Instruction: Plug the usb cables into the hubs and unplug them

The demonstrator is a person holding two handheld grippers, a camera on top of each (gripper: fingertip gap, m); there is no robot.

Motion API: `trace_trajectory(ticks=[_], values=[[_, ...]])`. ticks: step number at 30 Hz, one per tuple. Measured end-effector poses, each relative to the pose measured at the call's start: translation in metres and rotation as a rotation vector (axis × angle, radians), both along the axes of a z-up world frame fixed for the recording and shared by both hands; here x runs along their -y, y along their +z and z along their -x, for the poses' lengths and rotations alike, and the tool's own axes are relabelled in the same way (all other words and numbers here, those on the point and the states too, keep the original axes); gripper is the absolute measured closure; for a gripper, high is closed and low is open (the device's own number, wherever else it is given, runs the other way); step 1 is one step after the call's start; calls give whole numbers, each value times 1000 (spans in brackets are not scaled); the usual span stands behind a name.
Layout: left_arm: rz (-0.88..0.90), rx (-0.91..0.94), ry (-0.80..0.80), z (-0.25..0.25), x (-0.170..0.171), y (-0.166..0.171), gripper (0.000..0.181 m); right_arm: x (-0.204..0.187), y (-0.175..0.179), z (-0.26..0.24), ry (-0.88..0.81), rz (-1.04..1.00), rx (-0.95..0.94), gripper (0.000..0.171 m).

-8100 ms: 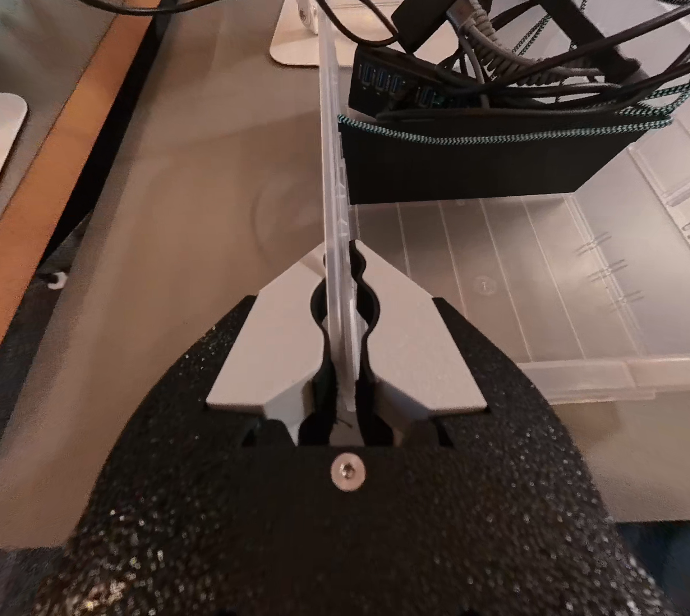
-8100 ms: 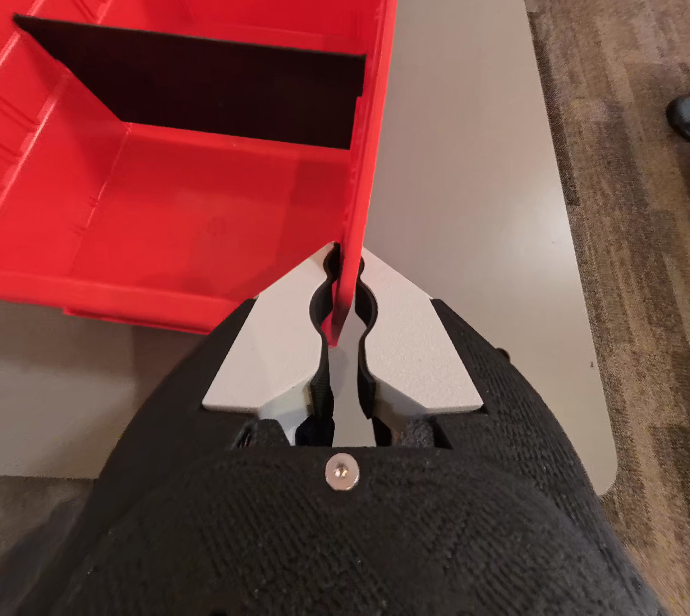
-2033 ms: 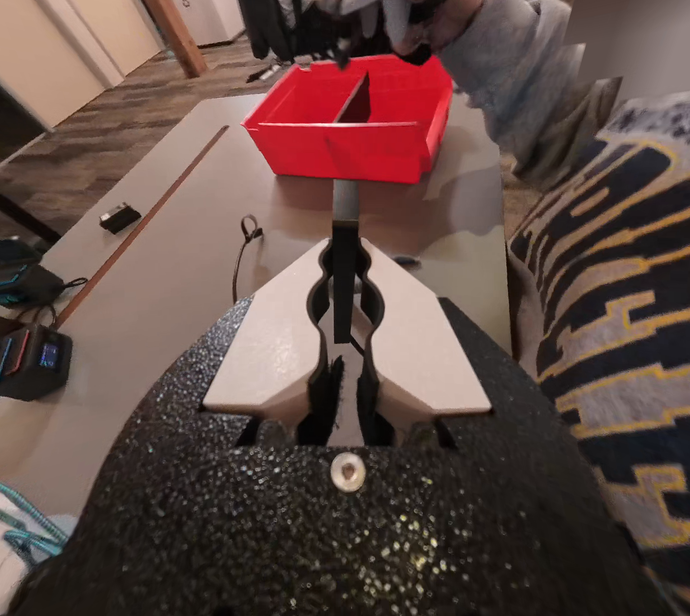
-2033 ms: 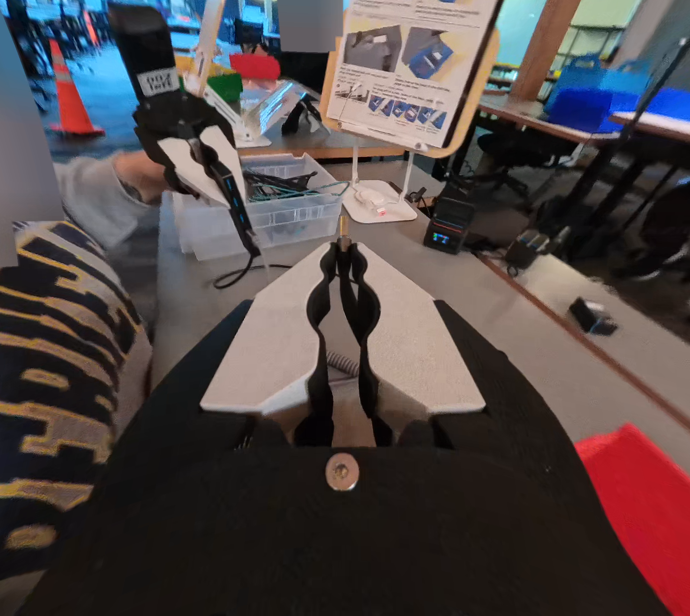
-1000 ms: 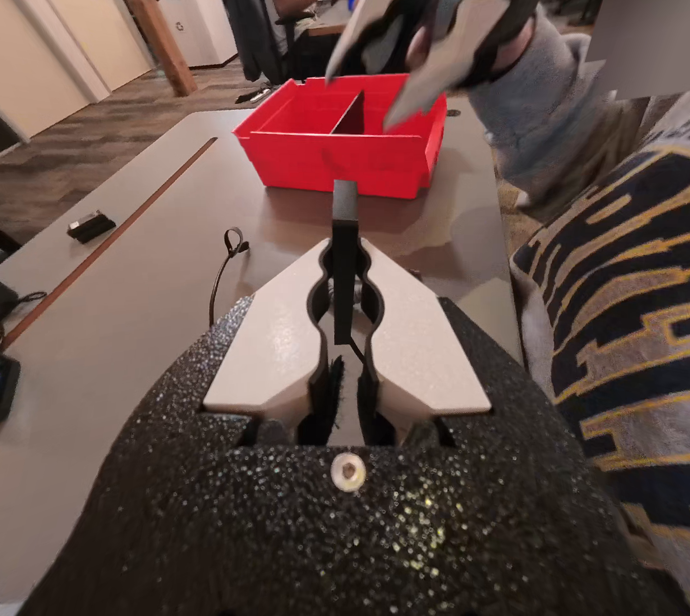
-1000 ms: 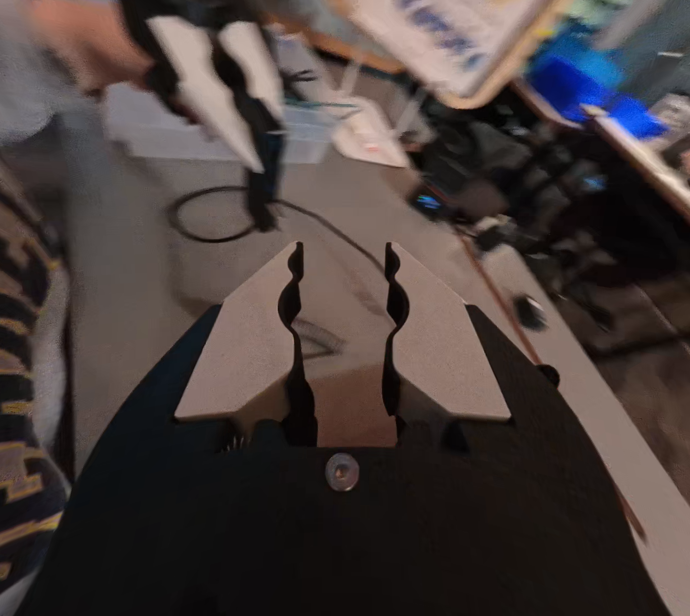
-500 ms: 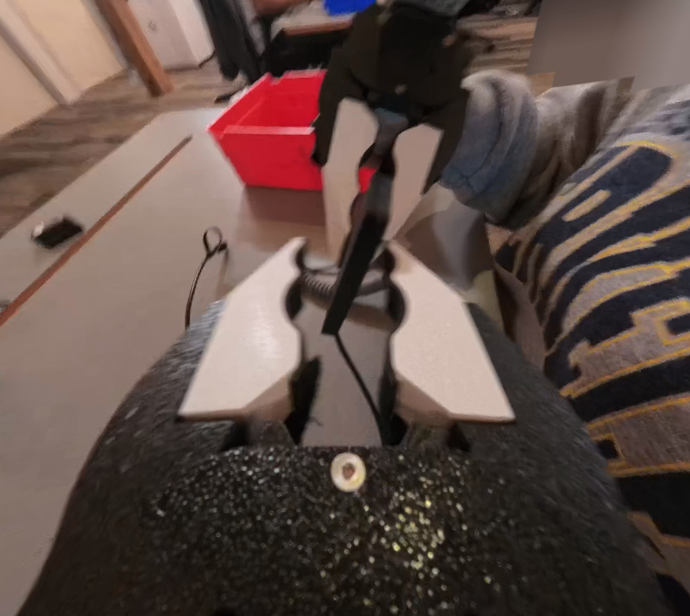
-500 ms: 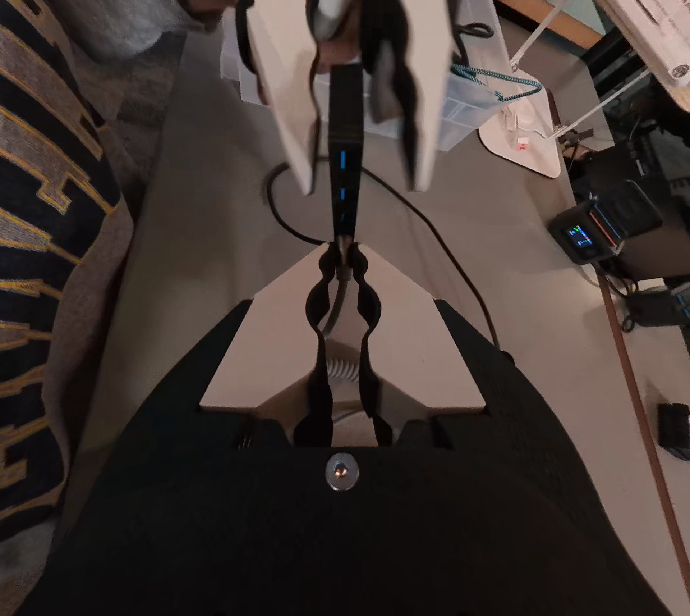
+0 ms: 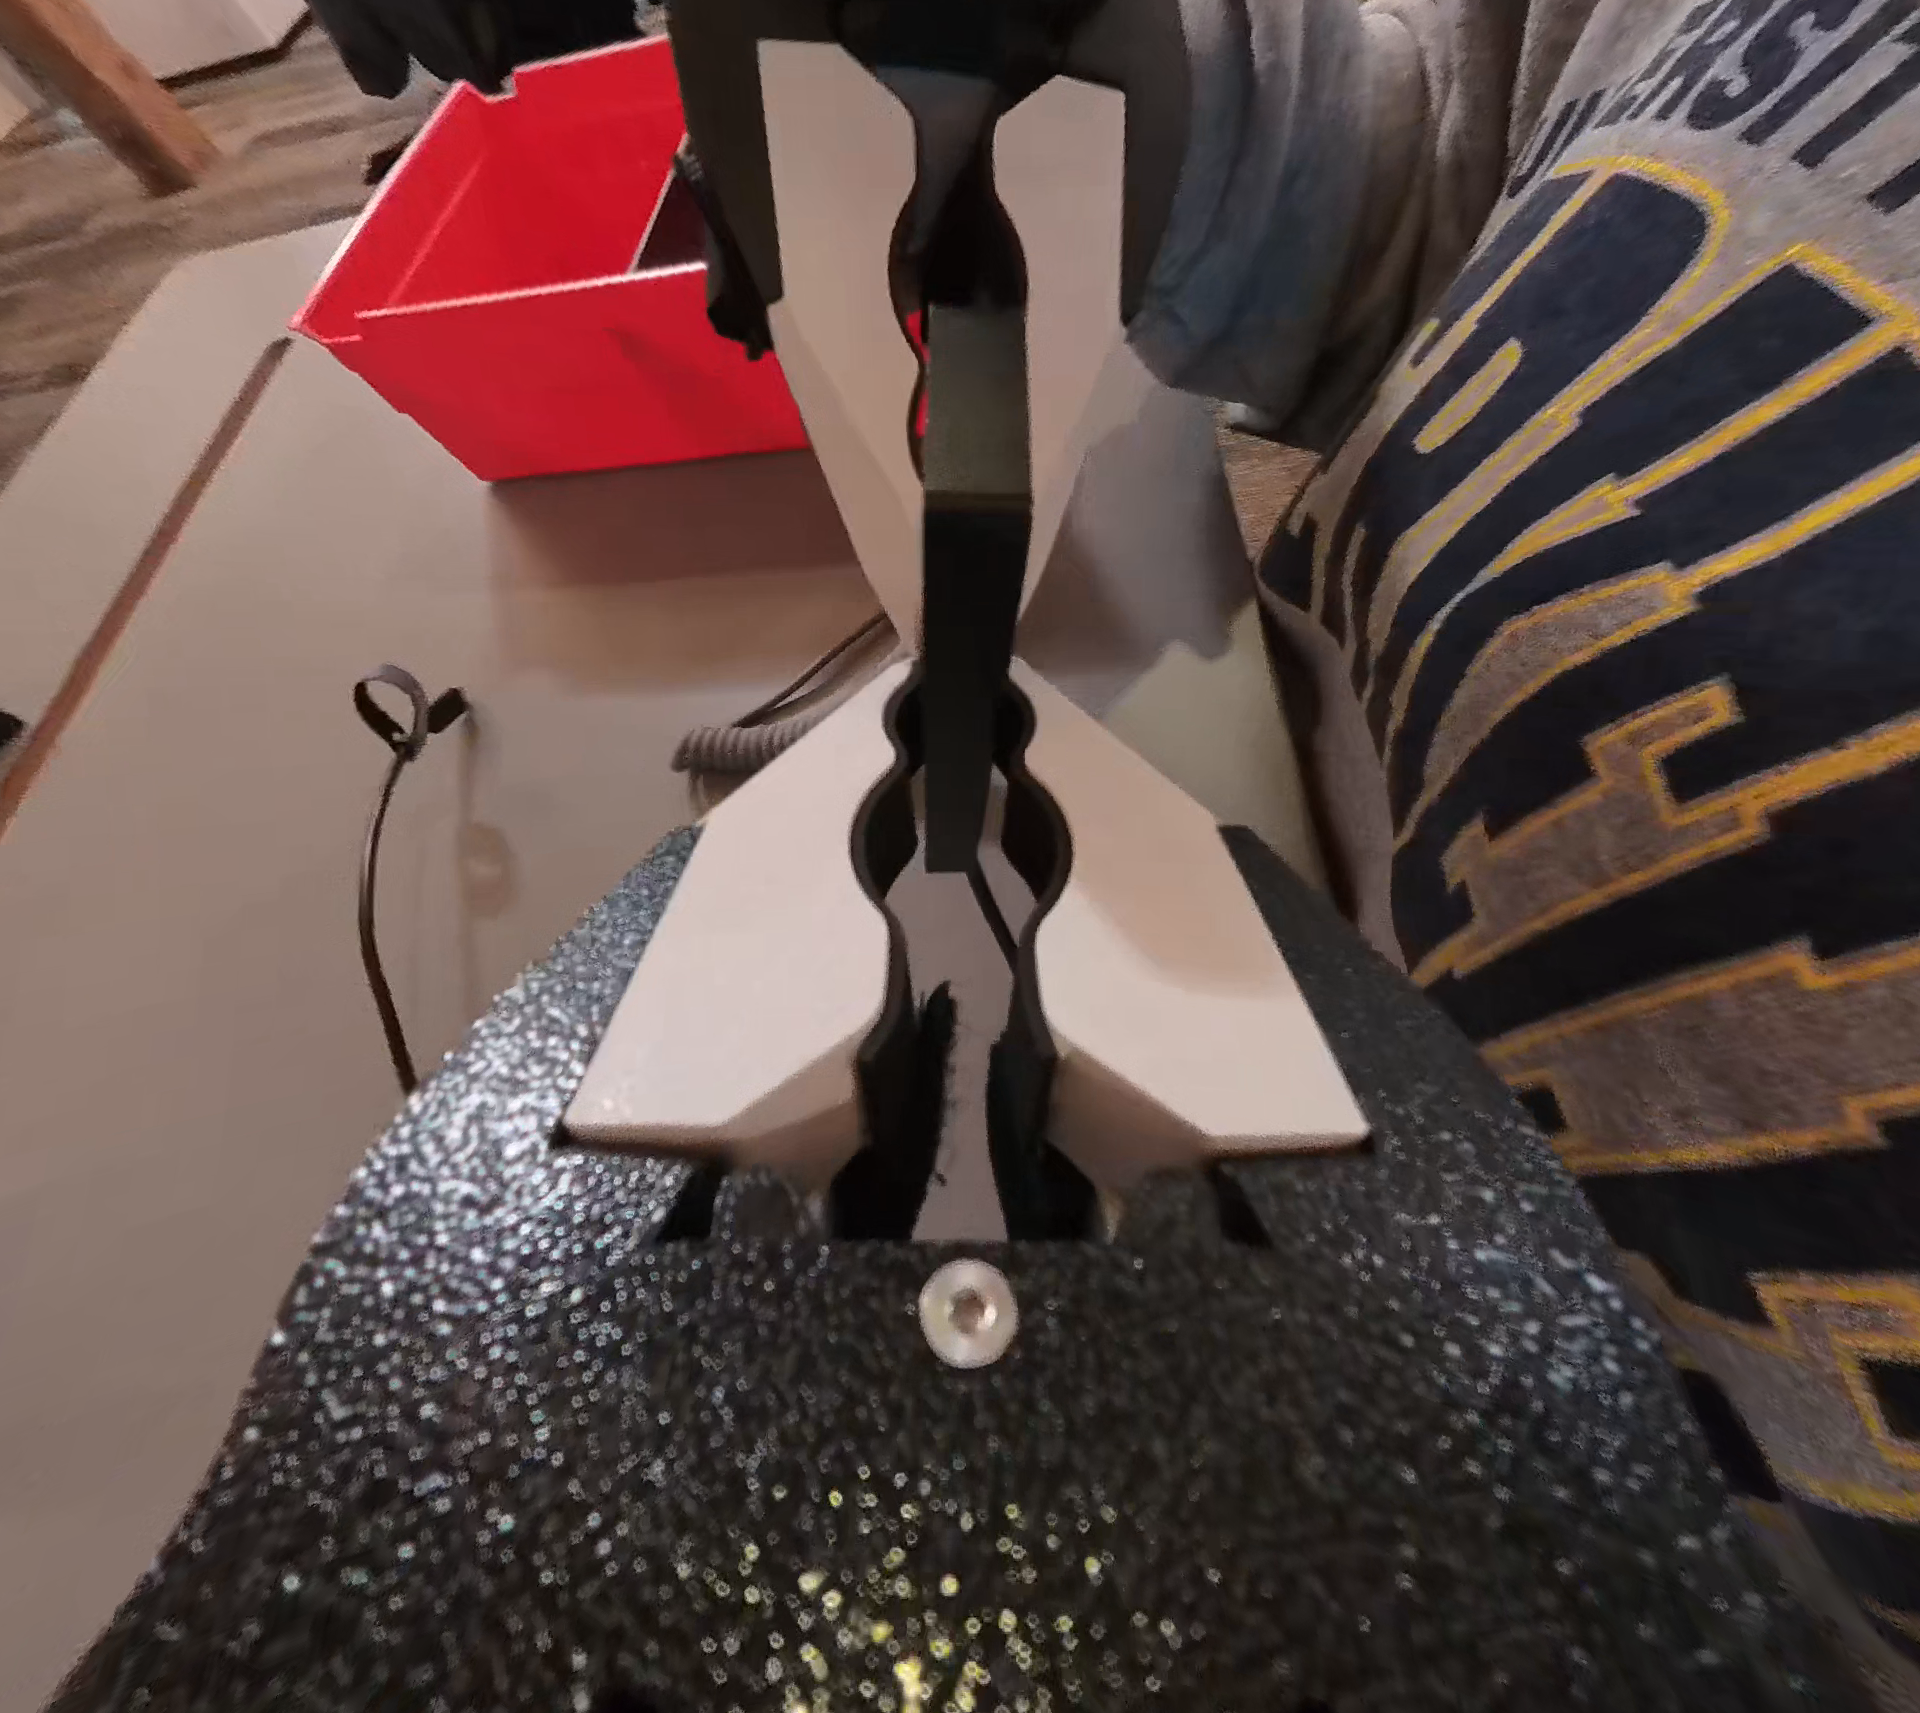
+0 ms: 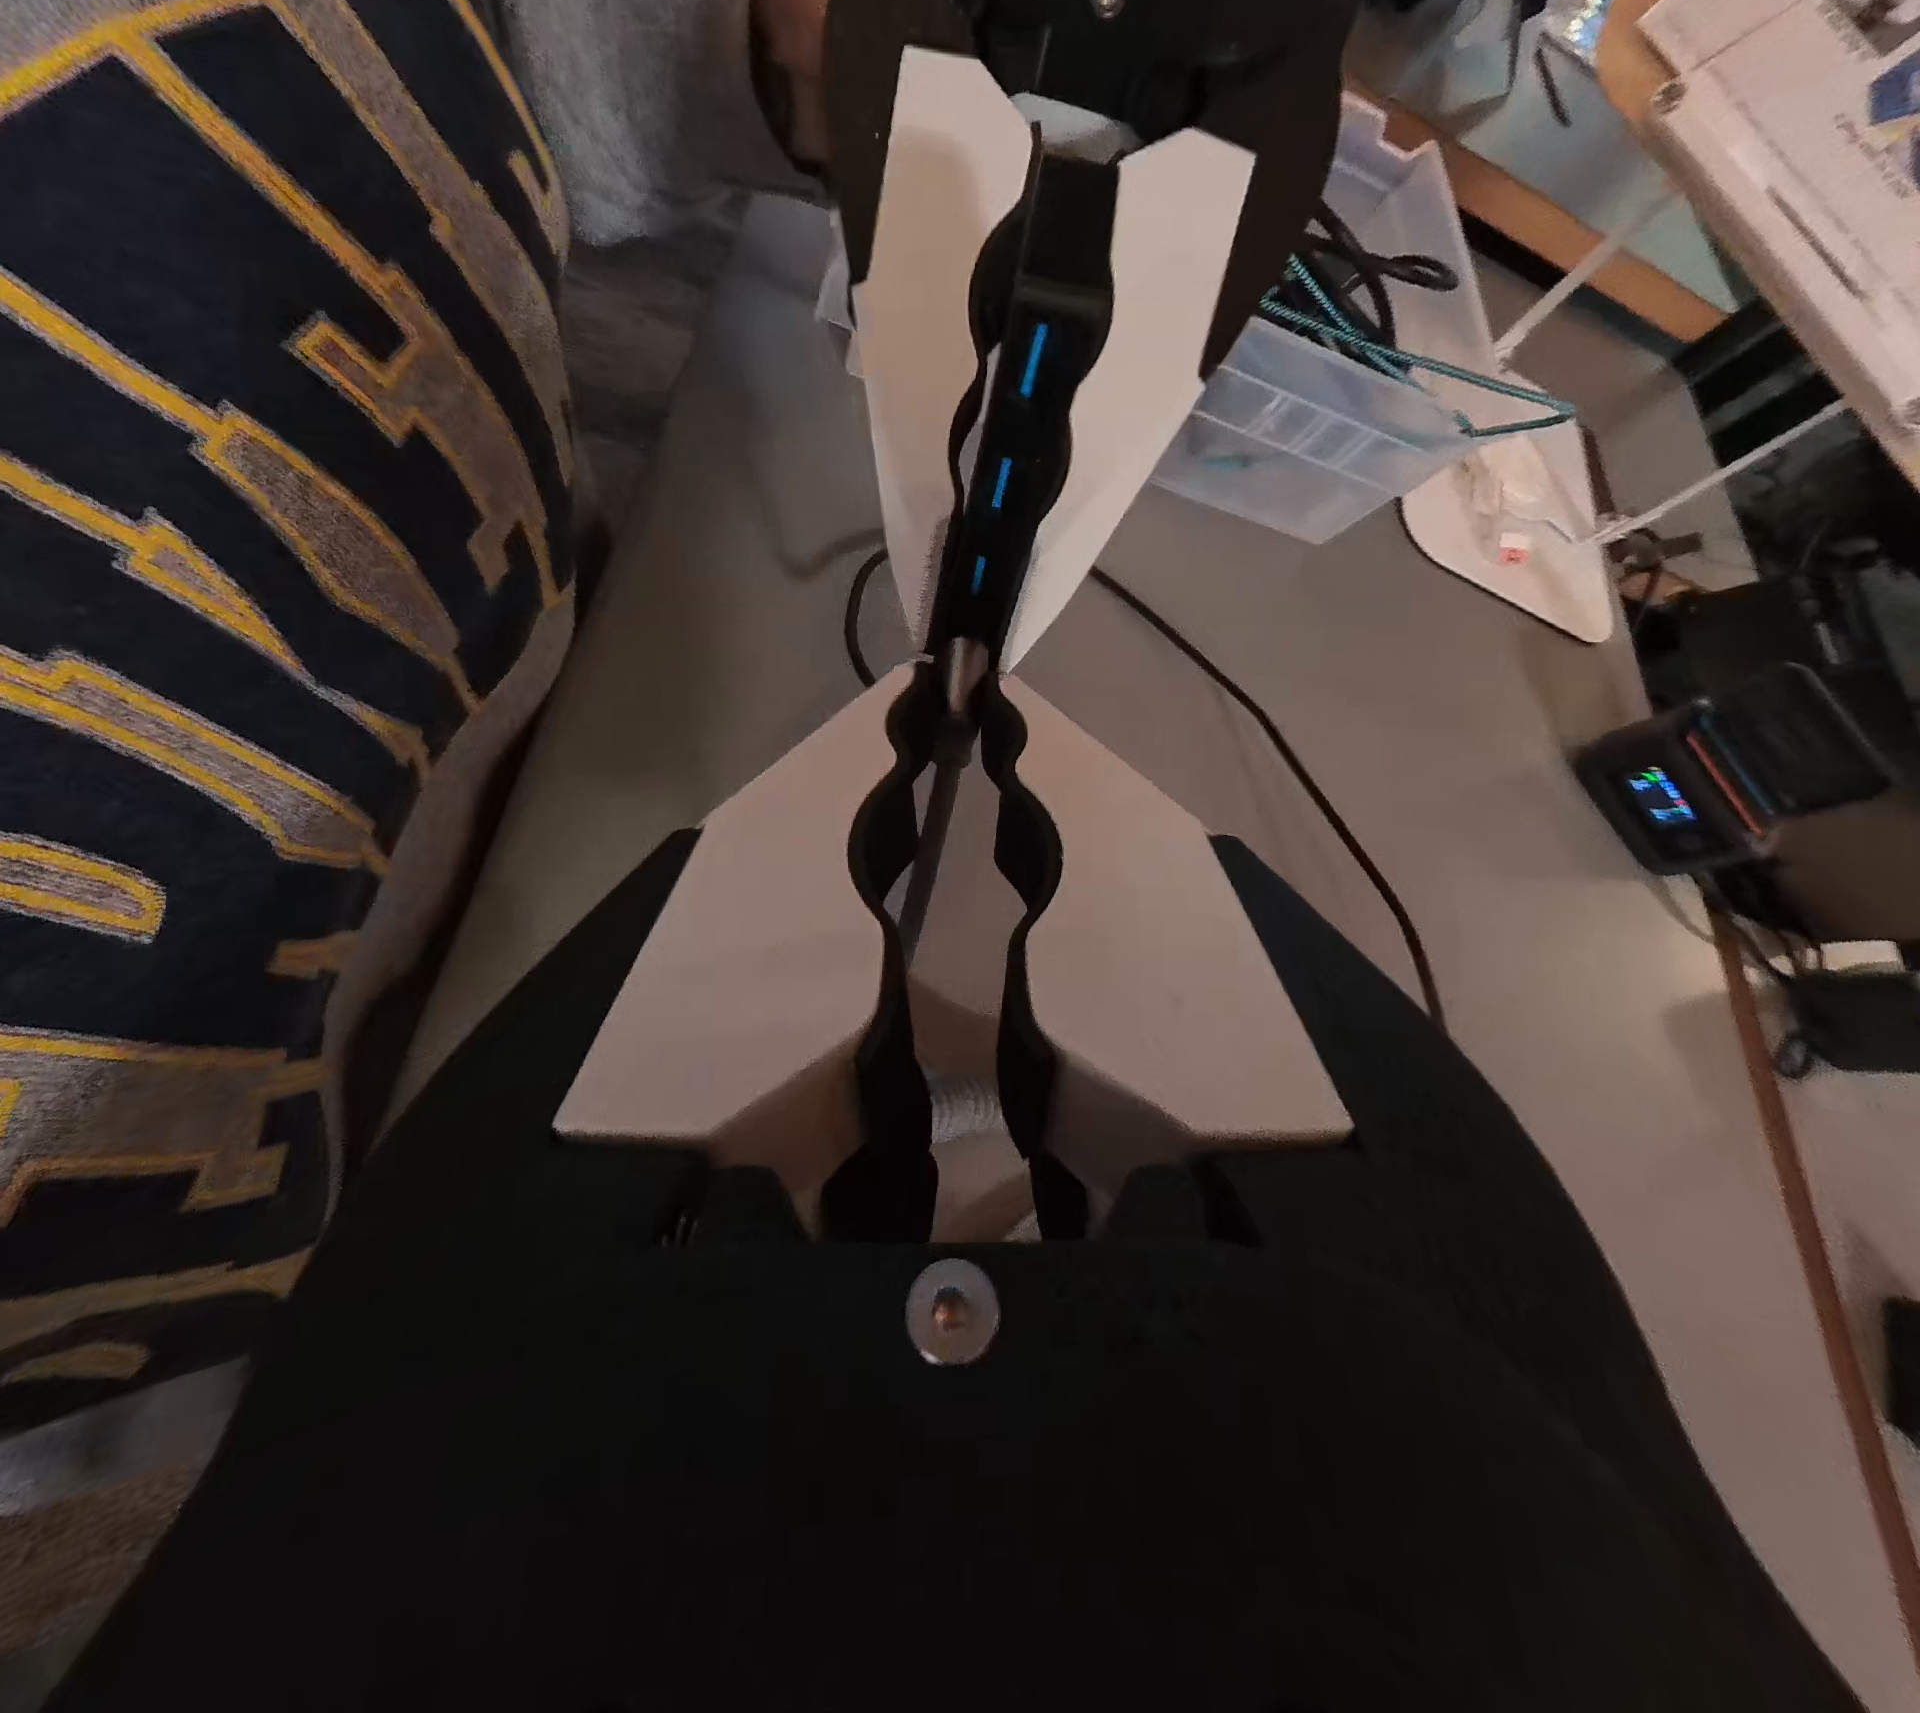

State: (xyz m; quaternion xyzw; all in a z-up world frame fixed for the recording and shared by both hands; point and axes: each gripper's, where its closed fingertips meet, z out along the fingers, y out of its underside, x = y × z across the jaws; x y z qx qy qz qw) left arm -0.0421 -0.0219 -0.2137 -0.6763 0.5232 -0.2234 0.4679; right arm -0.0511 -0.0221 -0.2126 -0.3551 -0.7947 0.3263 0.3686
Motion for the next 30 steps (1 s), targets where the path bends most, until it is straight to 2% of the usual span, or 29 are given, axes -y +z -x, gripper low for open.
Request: trace_trajectory(ticks=[2, 3, 4, 5, 6, 9, 14, 16, 19, 22, 25, 30], values=[[-30, -33, 22, 8, -3, -3, 171, -11, -3, -5, -64, -56, 6, 165], [-26, -71, 122, 35, -13, -7, 172, -36, -8, -17, -166, -133, 38, 165], [-3, 25, 189, 61, -16, 3, 172, -47, -2, -31, -206, -83, 21, 165], [30, 161, 192, 73, -12, 18, 172, -48, 16, -40, -205, 30, -49, 165], [35, 204, 198, 76, -12, 25, 172, -51, 38, -44, -224, 64, -130, 166], [-30, 128, 218, 59, -16, 33, 172, -76, 96, -59, -361, -141, -257, 165], [-80, 130, 351, 62, -32, 52, 173, -112, 225, -115, -551, -385, -402, 165], [-80, 184, 402, 66, -38, 58, 173, -122, 269, -132, -601, -411, -423, 165], [-50, 268, 436, 66, -44, 63, 173, -138, 314, -152, -673, -430, -412, 165], [-42, 310, 446, 64, -49, 63, 173, -153, 334, -170, -735, -421, -399, 165], [-31, 311, 432, 60, -50, 59, 173, -167, 331, -188, -808, -395, -405, 165], [-8, 331, 437, 59, -55, 53, 173, -177, 285, -210, -855, -328, -366, 165]])
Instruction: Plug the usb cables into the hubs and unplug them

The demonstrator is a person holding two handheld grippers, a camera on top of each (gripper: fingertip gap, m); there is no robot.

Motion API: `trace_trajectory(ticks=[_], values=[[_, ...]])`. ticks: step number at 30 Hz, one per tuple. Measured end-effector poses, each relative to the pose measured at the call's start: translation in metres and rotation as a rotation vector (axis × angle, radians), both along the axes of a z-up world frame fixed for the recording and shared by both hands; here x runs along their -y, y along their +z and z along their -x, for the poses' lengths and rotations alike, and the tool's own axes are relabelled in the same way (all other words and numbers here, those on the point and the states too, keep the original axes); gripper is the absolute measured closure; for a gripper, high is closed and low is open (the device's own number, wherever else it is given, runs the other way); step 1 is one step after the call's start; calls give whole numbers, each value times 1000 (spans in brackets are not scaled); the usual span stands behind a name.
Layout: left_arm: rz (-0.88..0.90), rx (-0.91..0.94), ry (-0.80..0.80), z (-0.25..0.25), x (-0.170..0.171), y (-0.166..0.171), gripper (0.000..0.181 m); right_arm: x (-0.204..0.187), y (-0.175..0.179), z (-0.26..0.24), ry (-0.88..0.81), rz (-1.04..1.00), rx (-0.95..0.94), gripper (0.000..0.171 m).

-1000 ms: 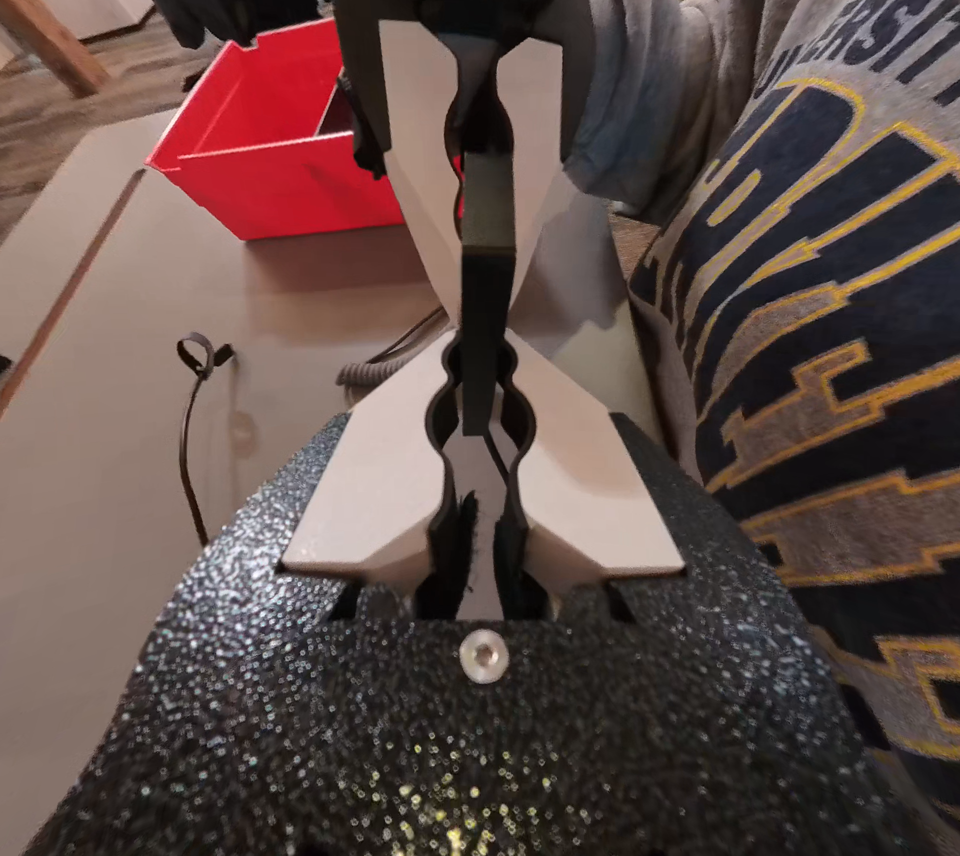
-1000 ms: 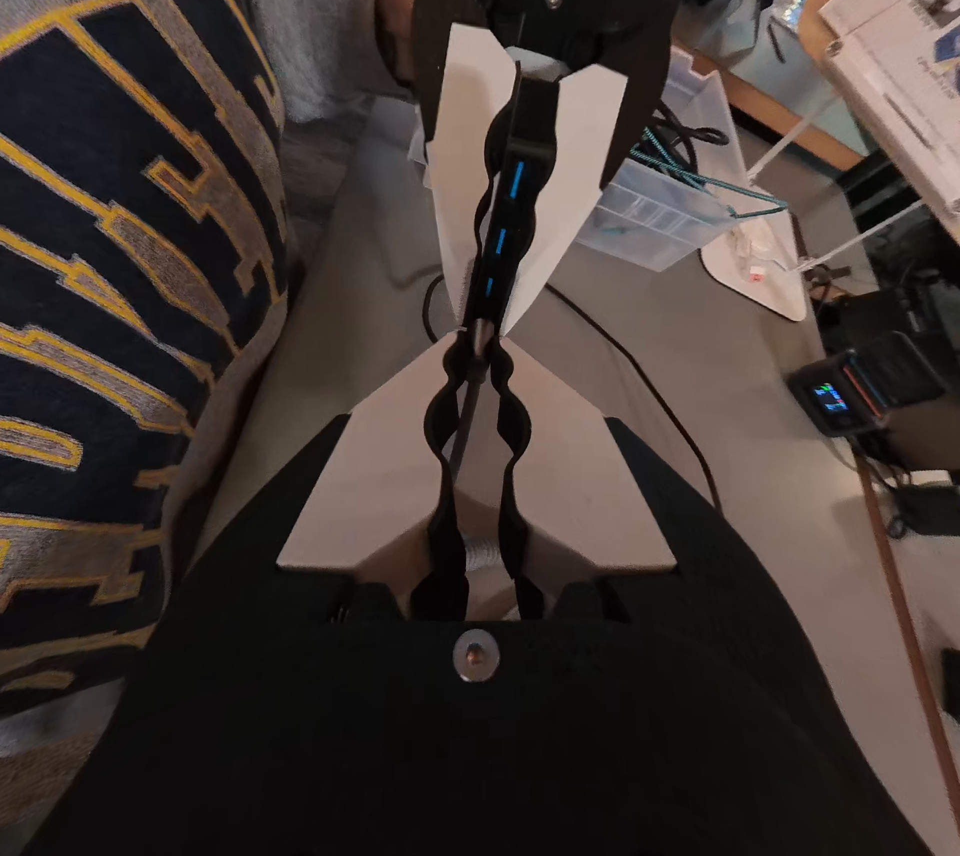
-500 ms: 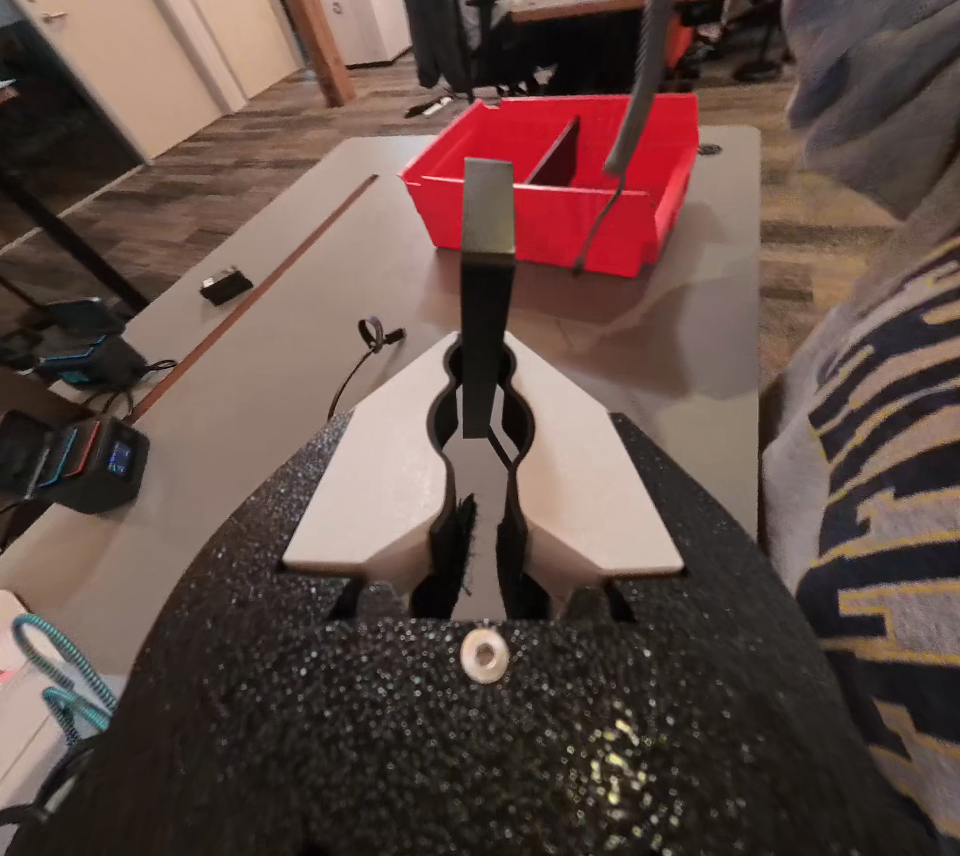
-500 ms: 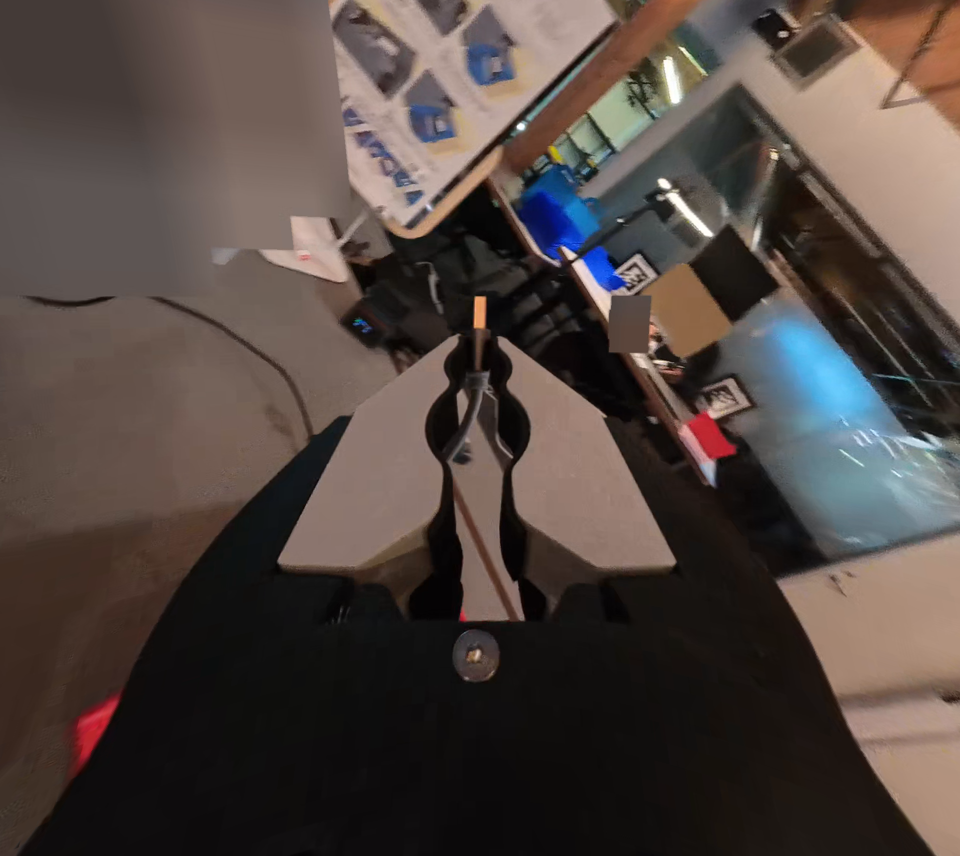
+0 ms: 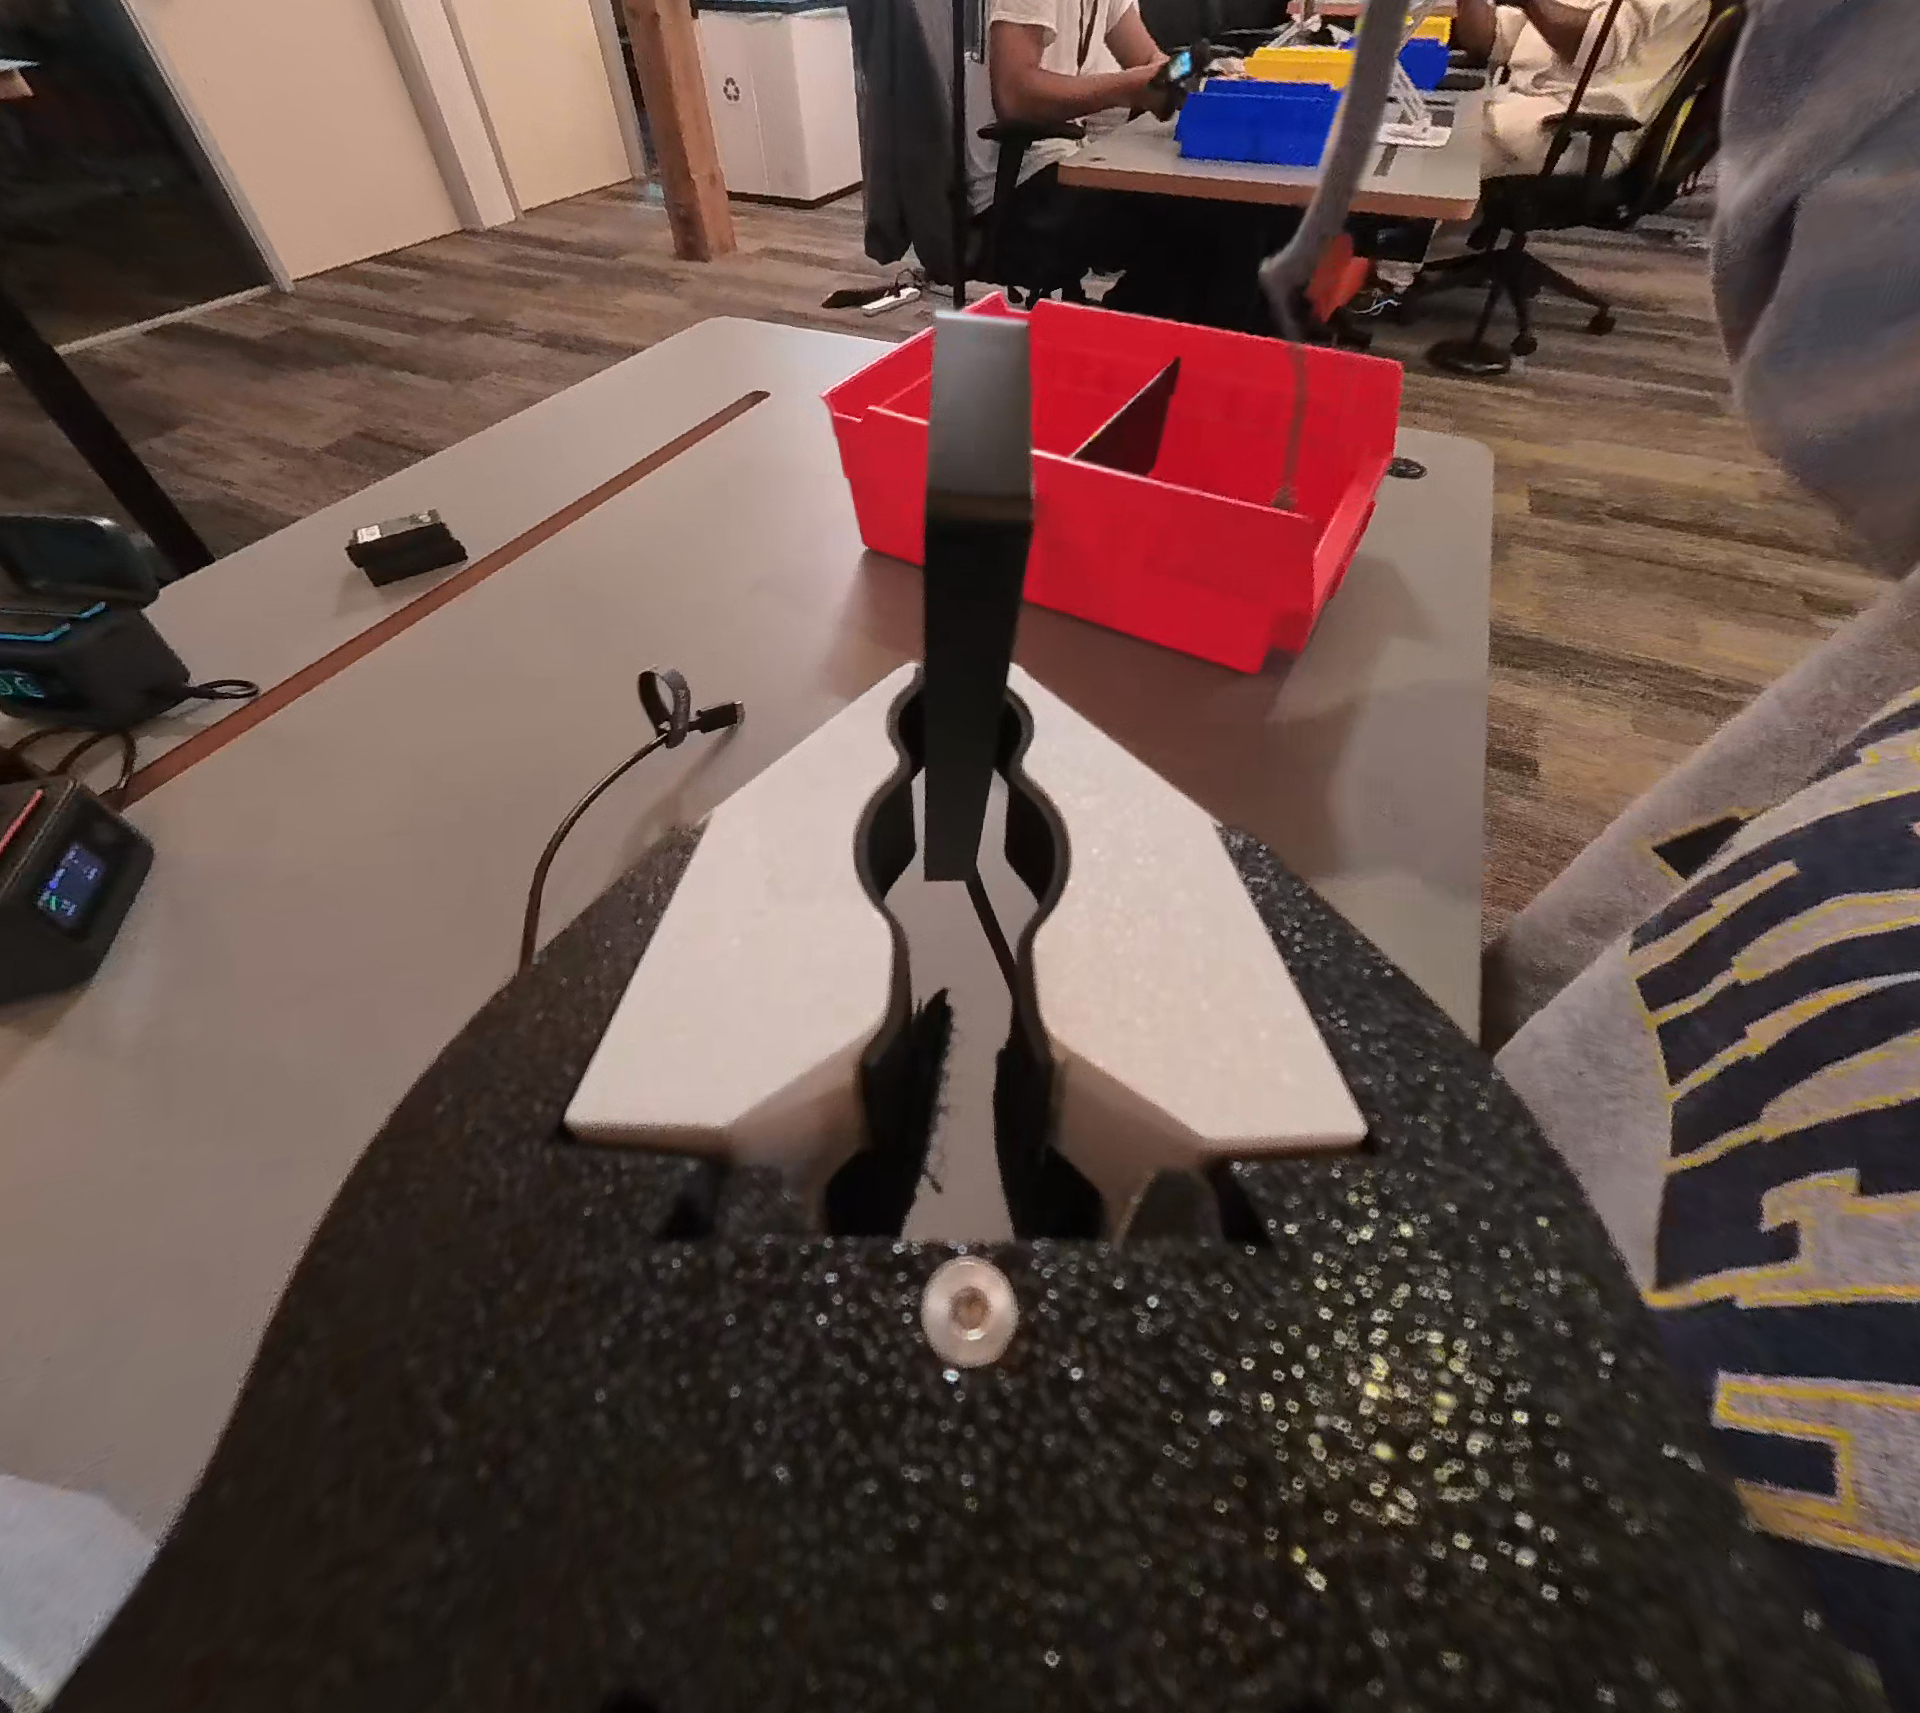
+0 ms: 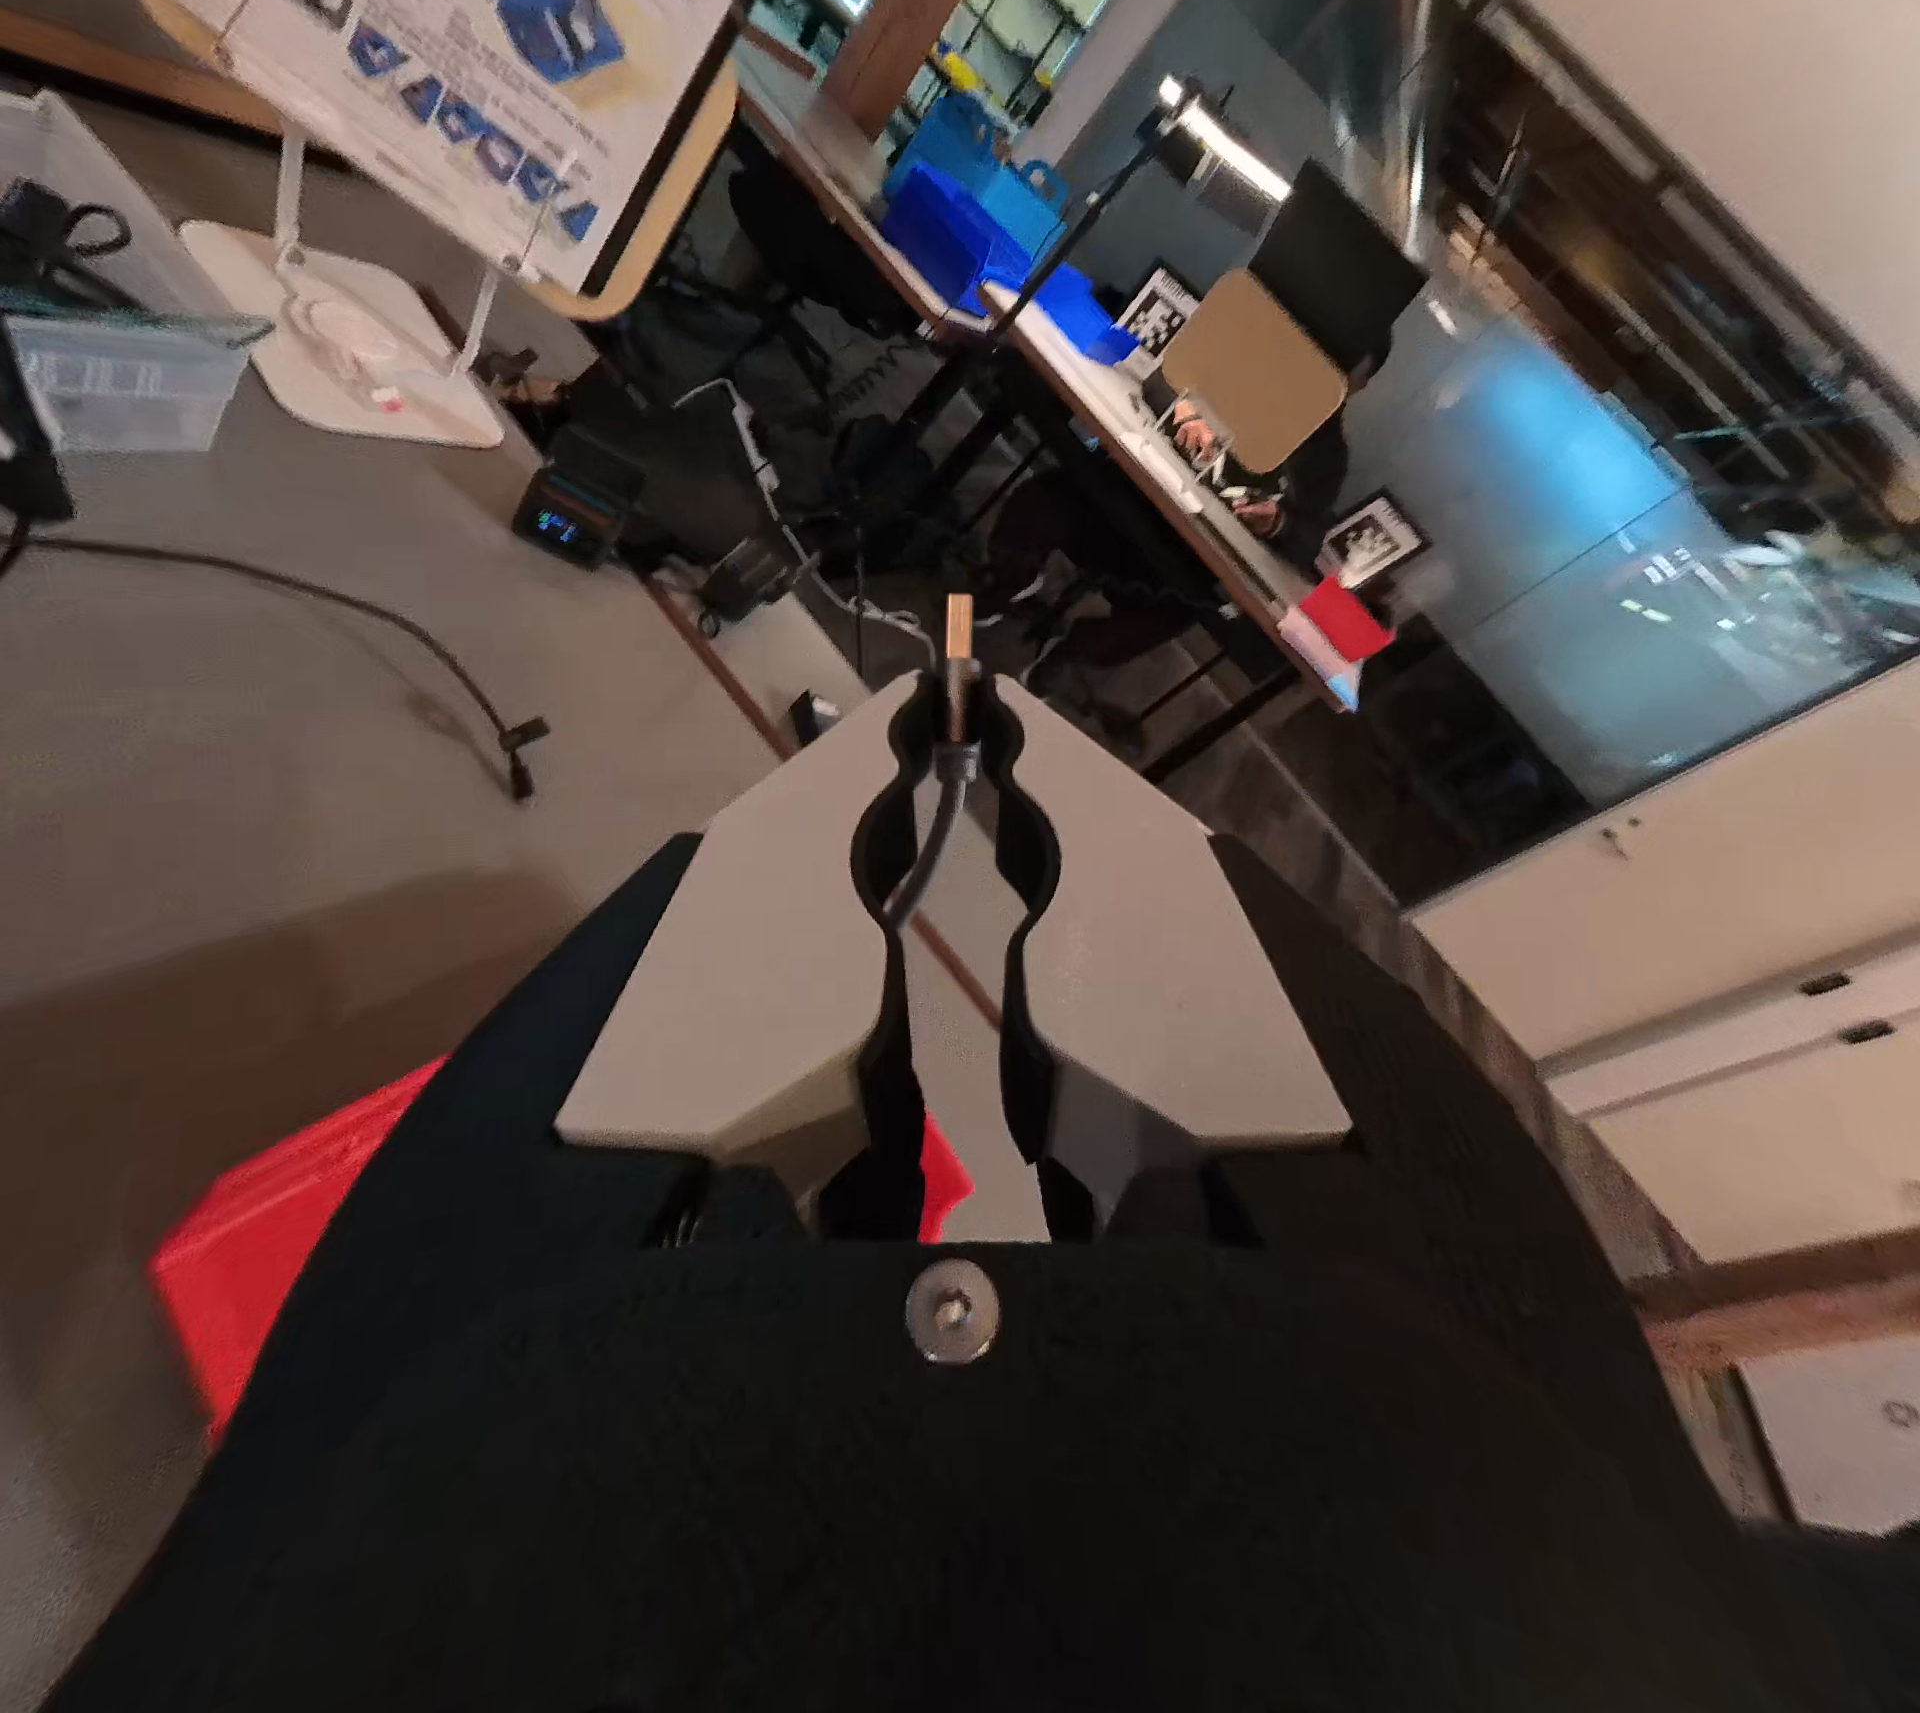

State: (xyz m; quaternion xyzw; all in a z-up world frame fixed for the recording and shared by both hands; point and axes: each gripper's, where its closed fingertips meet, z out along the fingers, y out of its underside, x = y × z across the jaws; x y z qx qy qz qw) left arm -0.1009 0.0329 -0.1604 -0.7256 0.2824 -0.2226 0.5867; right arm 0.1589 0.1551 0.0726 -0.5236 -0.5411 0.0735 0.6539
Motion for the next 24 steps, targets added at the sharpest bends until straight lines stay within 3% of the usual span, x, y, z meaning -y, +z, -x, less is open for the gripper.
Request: trace_trajectory(ticks=[4, 12, 13, 14, 16, 19, 22, 24], values=[[-16, 31, 37, 7, -6, 5, 173, -6, -69, -13, 5, 83, 85, 165], [62, 60, 149, 30, -21, 6, 173, -3, -288, -47, -77, 560, 615, 165], [68, 53, 143, 30, -21, 6, 173, -1, -306, -49, -85, 616, 659, 156], [72, 46, 148, 32, -23, 6, 173, 0, -317, -54, -114, 658, 696, 136], [83, 24, 167, 37, -25, 4, 173, -8, -309, -62, -211, 626, 713, 122], [127, 2, 199, 48, -26, -3, 173, 0, -250, -26, -182, 505, 541, 106], [204, -86, 291, 69, -35, -20, 173, 46, -204, 74, 130, 455, 356, 96], [271, -128, 308, 76, -43, -34, 173, 83, -207, 149, 374, 446, 361, 90]])
